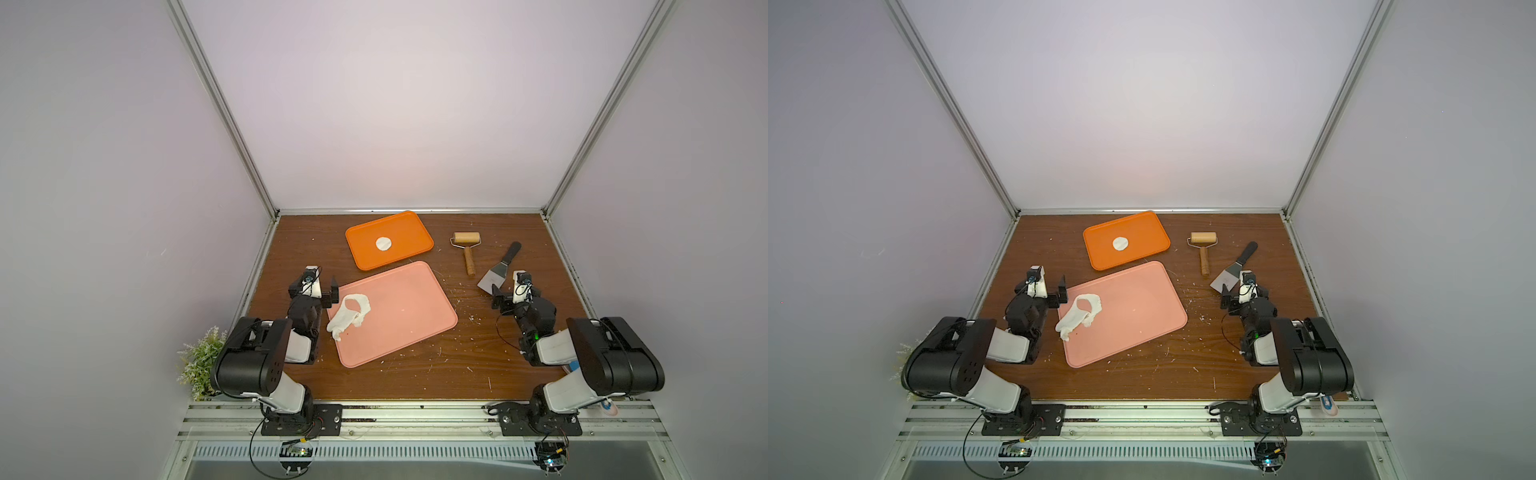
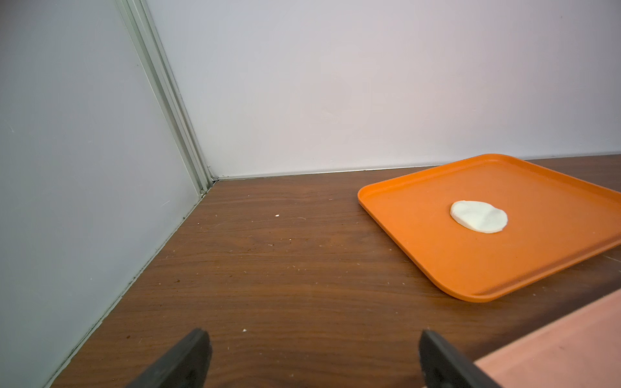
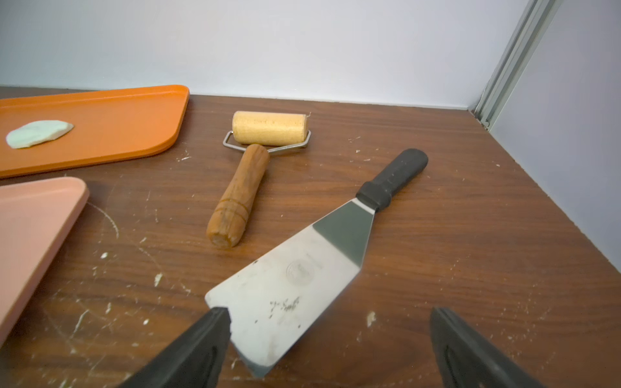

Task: Roll out the dumpling wrappers from the dough
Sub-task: Reset both arms

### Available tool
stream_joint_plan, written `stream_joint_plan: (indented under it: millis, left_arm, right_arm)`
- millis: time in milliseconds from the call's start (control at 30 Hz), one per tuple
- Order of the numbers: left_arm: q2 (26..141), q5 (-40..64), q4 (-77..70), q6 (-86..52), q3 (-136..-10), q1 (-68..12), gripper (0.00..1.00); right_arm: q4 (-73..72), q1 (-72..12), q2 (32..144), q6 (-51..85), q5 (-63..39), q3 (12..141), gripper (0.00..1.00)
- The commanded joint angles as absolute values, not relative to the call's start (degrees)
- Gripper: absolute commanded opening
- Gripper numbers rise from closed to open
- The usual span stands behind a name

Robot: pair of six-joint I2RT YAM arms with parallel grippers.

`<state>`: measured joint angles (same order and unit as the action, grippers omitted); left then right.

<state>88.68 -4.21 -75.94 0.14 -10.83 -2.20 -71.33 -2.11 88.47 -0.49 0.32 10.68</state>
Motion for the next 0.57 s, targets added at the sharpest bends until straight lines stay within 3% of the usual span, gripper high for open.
stream_joint_plan:
  millis: [0, 533]
  left_arm:
    - [89.04, -4.66, -76.97, -0.49, -11.21, -1.52, 1.00]
    - [89.03, -4.71, -76.94, -0.50, -11.16, -1.54, 1.00]
  right_arm:
    - [-71.16, -1.86, 87.15, -0.84, 2.22, 13.55, 0.99]
    - [-71.84, -1.97, 87.15, -1.69, 0.14, 13.35, 0.99]
